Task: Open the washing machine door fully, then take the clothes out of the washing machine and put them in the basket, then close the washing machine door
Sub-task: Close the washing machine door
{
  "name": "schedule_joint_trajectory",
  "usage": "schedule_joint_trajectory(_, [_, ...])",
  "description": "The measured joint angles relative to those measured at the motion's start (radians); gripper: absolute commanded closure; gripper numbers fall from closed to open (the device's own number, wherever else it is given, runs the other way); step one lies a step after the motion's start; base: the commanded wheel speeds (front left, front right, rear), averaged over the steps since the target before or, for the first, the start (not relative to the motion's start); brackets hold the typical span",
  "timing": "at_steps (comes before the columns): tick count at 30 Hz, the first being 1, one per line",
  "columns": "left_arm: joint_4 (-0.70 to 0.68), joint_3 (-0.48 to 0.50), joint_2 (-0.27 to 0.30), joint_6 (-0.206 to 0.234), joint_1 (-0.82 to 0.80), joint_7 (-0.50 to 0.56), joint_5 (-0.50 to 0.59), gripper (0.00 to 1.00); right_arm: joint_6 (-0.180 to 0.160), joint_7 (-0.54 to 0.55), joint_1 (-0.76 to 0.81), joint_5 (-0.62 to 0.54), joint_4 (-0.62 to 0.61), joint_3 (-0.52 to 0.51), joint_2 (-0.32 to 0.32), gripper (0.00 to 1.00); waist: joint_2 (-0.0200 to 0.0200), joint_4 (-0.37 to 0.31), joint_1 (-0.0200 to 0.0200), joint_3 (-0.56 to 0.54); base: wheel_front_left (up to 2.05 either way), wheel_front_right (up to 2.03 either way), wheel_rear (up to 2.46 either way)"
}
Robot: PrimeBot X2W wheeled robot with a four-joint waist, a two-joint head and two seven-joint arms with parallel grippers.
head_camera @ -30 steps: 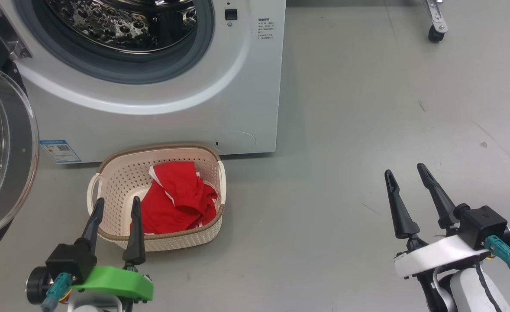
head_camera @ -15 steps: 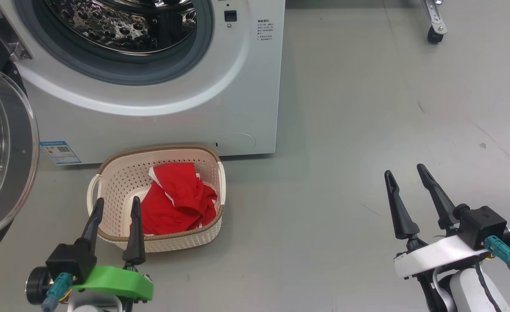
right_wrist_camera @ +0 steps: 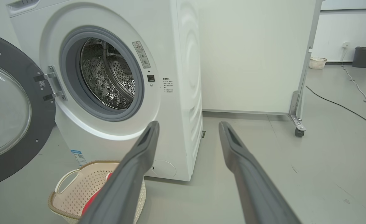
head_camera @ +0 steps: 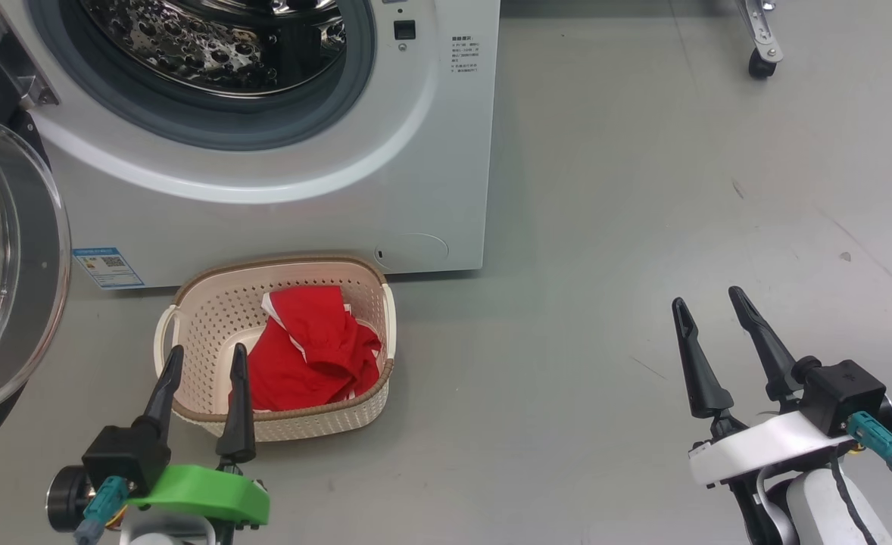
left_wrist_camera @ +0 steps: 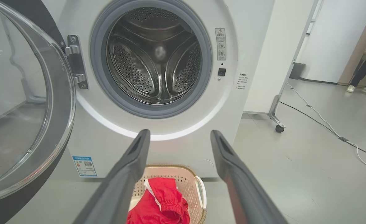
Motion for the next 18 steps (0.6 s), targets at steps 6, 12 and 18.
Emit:
schedule_joint_trajectory(6, [0.000, -0.015, 0.000, 0.000, 0.000, 0.000, 0.000, 0.00, 0.000, 0.000, 0.000, 0.000, -0.002, -0.016, 0.000, 0.00, 0.0000, 0.016, 0.0000, 0.000, 0.00, 0.00, 0.00])
schedule_joint_trajectory(12, [0.000, -0.030, 0.000, 0.000, 0.000, 0.000, 0.000, 0.00, 0.000, 0.000, 0.000, 0.000, -0.007, -0.016, 0.000, 0.00, 0.0000, 0.047, 0.0000, 0.004, 0.00, 0.00, 0.00])
schedule_joint_trajectory(18, [-0.001, -0.040, 0.000, 0.000, 0.000, 0.000, 0.000, 0.00, 0.000, 0.000, 0.001, 0.000, -0.019, -0.010, -0.004, 0.00, 0.0000, 0.089, 0.0000, 0.015, 0.00, 0.00, 0.00])
